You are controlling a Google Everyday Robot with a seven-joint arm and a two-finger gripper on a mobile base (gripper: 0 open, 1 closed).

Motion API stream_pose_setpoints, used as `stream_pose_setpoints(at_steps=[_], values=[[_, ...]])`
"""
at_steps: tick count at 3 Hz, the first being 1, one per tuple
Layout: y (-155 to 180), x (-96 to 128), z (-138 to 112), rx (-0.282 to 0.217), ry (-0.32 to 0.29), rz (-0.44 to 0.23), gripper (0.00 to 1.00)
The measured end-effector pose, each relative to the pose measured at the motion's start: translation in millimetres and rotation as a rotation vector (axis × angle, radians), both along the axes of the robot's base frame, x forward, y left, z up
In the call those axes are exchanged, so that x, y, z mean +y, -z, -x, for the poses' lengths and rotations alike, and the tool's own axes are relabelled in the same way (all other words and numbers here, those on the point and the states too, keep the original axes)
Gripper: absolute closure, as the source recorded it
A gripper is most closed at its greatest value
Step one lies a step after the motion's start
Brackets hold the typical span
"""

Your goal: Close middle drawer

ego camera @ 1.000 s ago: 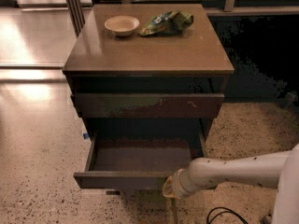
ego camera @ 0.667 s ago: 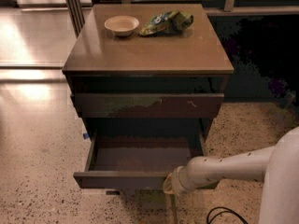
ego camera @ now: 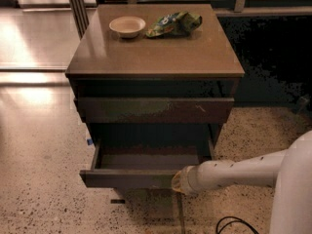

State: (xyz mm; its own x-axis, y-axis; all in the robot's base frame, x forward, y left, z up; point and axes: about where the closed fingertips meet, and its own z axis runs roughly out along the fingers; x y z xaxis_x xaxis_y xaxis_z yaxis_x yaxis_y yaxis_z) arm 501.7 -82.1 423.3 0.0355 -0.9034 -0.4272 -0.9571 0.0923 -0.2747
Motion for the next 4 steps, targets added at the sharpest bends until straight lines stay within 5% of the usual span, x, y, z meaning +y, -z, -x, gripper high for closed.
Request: stream_pose_setpoints(at_steps=[4], values=[[-8.8,10.4,-23.6,-0.091,0.000,-0.002,1.00]])
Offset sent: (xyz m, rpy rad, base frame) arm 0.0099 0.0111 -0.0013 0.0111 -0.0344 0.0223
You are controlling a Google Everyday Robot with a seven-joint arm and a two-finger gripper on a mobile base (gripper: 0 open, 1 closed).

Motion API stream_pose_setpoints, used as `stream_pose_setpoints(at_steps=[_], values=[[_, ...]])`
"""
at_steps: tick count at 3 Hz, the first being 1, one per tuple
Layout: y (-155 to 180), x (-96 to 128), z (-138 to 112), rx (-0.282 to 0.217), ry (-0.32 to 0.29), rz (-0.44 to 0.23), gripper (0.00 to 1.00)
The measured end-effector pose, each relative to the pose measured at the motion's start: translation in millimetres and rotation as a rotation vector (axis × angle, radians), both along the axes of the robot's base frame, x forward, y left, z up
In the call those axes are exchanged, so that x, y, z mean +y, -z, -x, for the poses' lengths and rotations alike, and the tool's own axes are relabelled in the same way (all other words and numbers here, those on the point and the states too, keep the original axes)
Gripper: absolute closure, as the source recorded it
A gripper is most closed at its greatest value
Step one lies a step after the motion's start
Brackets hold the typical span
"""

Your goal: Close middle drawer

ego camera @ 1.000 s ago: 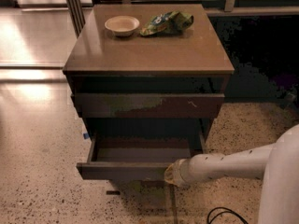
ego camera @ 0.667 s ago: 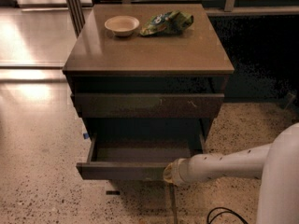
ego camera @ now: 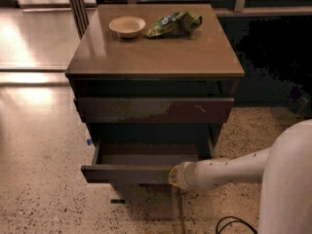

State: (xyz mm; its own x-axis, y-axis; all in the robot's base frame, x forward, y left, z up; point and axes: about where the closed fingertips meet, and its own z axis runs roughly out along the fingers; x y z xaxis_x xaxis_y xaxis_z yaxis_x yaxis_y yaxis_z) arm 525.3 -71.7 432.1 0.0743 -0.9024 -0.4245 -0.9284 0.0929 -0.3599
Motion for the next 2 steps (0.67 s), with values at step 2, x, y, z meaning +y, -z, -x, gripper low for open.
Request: stream_pose_setpoints(at_steps=[2], values=[[-11.8,-4.6,-19.9,-0.064,0.056,-0.020,1.00]])
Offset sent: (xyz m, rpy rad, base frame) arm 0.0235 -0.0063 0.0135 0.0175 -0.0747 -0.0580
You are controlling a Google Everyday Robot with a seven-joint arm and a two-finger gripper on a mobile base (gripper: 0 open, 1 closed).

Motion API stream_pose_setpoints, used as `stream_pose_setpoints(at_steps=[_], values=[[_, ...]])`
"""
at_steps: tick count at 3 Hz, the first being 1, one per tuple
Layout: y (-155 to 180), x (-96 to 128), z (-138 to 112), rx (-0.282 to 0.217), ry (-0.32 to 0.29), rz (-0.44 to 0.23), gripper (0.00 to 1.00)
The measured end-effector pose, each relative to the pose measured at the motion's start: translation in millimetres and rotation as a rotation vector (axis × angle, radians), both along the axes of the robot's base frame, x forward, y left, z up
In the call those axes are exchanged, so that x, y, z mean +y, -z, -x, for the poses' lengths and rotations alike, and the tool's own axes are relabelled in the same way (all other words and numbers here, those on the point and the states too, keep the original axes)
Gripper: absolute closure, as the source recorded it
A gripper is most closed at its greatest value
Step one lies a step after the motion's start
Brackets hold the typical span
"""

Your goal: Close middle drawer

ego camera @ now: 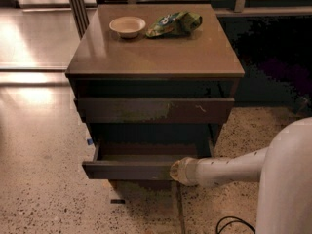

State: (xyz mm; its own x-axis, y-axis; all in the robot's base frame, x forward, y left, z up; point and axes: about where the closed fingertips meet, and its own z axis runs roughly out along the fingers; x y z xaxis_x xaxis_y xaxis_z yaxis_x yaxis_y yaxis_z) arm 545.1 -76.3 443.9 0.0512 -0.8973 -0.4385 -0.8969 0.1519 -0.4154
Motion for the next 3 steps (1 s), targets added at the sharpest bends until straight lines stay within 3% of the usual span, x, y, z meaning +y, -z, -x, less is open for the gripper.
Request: stream_pose_setpoints(at_steps=[1,3], values=[[7.0,3.5,-0.1,0.021,-0.005,-0.006,1.00],[26.2,-0.8,-27.7,-0.032,0.019,0.035,1.00]])
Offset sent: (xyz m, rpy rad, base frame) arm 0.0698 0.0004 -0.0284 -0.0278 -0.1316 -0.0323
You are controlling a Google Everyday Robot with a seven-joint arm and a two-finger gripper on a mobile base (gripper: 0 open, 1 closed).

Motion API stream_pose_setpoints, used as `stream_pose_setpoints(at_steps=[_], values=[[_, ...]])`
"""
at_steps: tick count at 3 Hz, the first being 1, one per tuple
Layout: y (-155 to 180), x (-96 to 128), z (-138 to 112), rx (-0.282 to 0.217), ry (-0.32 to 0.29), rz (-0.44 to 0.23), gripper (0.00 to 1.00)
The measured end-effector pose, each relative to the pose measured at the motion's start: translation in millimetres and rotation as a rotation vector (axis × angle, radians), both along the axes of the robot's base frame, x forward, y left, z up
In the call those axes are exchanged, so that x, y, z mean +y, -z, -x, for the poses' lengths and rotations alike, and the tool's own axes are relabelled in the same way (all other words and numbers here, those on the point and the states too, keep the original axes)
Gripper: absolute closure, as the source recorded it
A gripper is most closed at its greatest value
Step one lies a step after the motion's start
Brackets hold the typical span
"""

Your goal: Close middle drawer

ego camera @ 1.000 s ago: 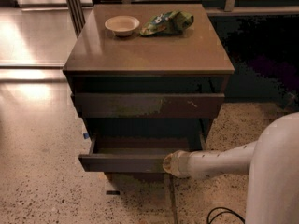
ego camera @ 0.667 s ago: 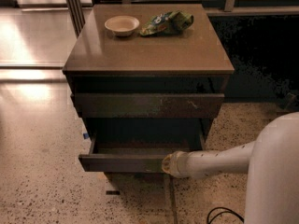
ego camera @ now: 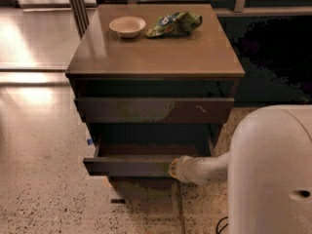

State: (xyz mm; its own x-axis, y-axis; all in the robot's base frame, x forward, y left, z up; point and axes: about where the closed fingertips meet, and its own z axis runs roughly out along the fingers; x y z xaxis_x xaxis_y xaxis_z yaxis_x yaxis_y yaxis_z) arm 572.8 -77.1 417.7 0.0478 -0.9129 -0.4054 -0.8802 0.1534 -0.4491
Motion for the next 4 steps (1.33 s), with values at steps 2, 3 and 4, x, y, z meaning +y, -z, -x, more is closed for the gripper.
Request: stream_pose_setpoints(at_steps=[2,3,4], values=[[-8.5,-0.6,-22.8,-0.093,0.038,0.013,1.00],[-8.5,-0.6,-22.8,-0.093,0.038,0.013,1.00],[-6.9,0.5,-22.6,-0.083,0.035,-0.002,1.00]])
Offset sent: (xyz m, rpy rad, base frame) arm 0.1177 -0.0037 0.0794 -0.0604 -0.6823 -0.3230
